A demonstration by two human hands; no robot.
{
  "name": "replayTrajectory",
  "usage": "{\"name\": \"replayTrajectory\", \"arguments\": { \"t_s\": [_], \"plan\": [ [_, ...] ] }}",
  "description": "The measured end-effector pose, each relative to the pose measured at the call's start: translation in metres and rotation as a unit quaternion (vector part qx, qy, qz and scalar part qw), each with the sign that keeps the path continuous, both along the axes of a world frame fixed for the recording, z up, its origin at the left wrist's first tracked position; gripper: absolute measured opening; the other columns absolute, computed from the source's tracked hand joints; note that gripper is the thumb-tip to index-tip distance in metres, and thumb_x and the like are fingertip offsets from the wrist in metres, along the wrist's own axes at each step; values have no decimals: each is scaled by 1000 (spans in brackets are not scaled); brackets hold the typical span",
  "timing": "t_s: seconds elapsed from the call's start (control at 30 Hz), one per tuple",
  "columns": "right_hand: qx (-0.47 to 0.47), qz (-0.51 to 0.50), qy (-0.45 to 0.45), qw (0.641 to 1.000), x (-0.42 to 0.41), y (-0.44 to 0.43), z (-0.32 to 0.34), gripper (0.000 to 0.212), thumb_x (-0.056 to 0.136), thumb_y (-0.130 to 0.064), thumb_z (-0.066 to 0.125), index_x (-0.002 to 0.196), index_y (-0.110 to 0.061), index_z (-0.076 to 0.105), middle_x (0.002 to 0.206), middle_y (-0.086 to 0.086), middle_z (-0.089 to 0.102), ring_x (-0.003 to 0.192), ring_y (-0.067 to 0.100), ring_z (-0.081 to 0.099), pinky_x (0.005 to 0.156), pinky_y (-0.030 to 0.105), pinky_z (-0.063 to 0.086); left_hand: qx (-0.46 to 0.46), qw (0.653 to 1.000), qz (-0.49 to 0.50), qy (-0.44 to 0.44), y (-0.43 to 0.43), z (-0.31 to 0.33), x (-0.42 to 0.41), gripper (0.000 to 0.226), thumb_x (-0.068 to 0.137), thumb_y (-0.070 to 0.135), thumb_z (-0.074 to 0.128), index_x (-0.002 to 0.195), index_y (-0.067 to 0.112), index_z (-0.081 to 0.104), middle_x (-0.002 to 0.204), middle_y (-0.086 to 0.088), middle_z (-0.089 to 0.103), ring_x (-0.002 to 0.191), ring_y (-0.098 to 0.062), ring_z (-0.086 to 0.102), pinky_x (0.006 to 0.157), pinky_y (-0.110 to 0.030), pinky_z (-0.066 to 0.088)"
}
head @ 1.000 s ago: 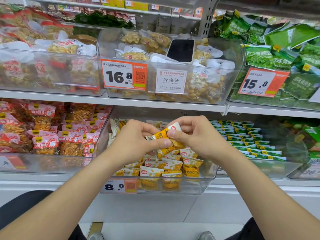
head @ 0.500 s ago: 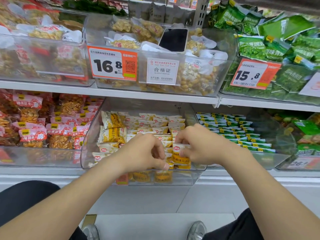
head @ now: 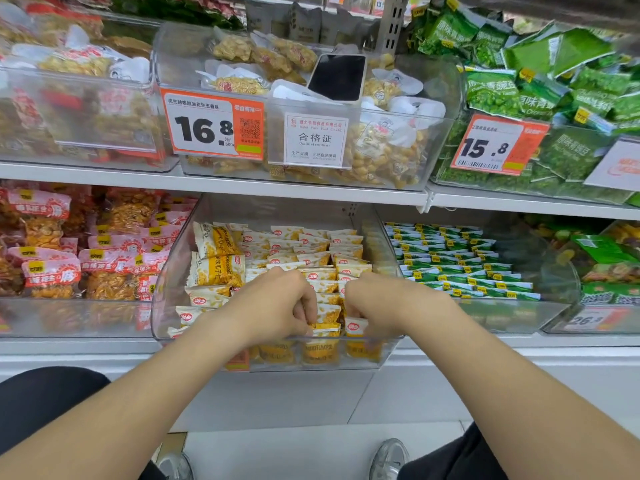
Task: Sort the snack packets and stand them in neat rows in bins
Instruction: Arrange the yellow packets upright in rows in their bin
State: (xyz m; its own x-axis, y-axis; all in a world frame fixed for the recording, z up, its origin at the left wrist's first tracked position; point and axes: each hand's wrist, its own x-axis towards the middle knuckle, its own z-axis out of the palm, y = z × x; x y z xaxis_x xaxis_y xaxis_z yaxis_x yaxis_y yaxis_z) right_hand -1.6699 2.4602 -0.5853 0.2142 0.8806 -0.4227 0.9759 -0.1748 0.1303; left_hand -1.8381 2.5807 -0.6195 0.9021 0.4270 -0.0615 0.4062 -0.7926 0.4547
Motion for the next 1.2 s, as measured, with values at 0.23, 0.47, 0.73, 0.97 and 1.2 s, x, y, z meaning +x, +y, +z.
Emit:
{"name": "replayTrajectory", "arguments": {
  "t_s": [0.23,0.47,0.73,0.97,1.2],
  "plan": [
    [13,44,-45,998,1,12,-6,40,79,-20,87,70,-19,47,80,1,44,82,30,58,54,31,41,58,998,-5,-2,2,-6,-4,20,82,48,85,97,37,76,85,23,70,97,0,58,94,-37,42],
    [57,68,-91,992,5,12,-9,27,82,-18,86,83,-17,59,86,5,51,81,30,62,56,32,42,90,996,1,11,4,-2,-5,18,85,55,81,98,45,75,105,23,67,116,-9,44,108,-49,26],
    [112,32,-44,992,14,10,4,56,71,-42,95,116,-26,64,106,0,63,90,26,59,65,32,41,84,992,55,-76,9,3,-12,9,96,41,67,99,35,74,104,17,69,104,-8,61,96,-42,52],
    [300,15,89,950,8,0,3,16,103,-37,61,112,-33,73,86,-14,74,85,10,65,77,40,59,322,904,248,135,47,5,-18,59,90,16,62,144,4,41,158,-29,32,139,-47,35,108,-47,41],
    [322,-18,130,938,7,1,-1,19,103,-33,58,113,-33,75,86,-13,73,81,7,64,76,40,60,365,881,271,129,56,10,-12,43,87,10,65,129,8,55,131,-15,60,130,-38,46,100,-41,41]
  ]
}}
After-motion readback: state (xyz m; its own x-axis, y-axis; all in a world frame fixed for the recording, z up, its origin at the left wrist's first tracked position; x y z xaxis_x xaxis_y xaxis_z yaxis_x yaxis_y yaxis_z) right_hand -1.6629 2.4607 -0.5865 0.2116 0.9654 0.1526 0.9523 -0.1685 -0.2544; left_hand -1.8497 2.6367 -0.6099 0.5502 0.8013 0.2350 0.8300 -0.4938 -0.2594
